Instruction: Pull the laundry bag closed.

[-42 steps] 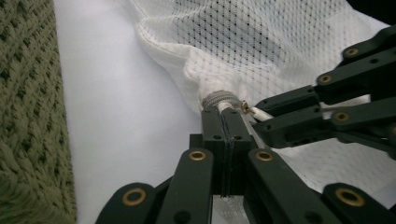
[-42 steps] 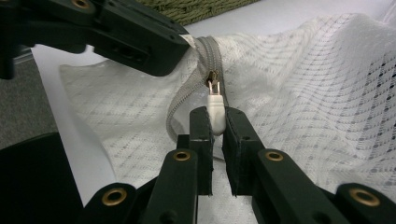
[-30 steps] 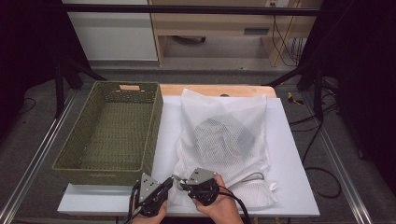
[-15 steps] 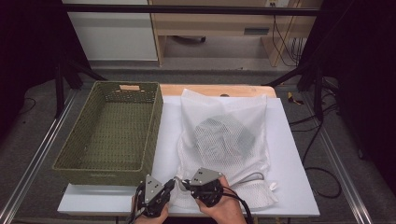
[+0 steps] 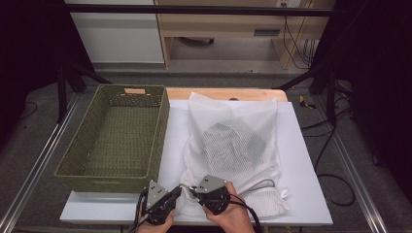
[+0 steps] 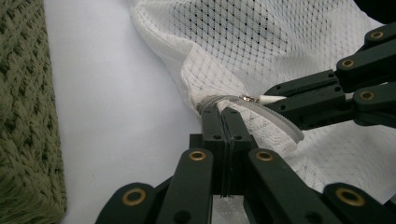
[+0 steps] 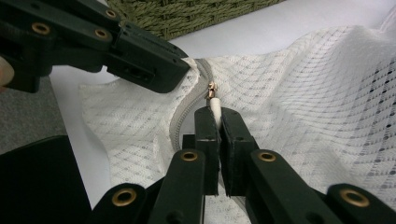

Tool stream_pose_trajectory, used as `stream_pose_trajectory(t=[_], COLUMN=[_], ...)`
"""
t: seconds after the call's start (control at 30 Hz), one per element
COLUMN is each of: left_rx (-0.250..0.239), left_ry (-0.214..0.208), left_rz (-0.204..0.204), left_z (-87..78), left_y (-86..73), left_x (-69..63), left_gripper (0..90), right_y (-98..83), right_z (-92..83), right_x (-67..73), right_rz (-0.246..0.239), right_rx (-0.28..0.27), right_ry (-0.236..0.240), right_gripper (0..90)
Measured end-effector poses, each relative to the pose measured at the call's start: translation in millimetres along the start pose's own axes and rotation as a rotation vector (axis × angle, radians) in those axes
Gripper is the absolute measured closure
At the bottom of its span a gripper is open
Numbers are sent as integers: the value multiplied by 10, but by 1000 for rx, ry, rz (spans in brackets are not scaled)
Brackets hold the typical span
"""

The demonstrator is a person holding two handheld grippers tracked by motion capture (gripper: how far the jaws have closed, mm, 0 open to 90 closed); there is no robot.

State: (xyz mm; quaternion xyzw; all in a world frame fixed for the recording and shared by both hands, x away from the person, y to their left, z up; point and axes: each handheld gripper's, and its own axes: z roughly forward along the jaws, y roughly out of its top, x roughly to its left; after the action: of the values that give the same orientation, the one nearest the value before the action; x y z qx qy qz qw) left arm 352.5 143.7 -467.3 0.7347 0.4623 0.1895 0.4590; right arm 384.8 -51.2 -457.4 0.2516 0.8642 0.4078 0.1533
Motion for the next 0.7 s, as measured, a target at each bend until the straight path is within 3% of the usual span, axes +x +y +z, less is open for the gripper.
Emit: stream_pose_trajectory(t=[0.37, 0.7], left_rx=[4, 8], left_ry=[-3, -11], left_rz=[-7, -11], left_z=[1, -7], left_y=[-7, 29], left_x=[-11, -9], left_gripper=[900, 900], right_y=[4, 48], right_z=[4, -12], right_x=[-6, -32], right_rz=[0, -30], right_rx=[15, 28], right_ry=[6, 2], right_gripper=[871, 870])
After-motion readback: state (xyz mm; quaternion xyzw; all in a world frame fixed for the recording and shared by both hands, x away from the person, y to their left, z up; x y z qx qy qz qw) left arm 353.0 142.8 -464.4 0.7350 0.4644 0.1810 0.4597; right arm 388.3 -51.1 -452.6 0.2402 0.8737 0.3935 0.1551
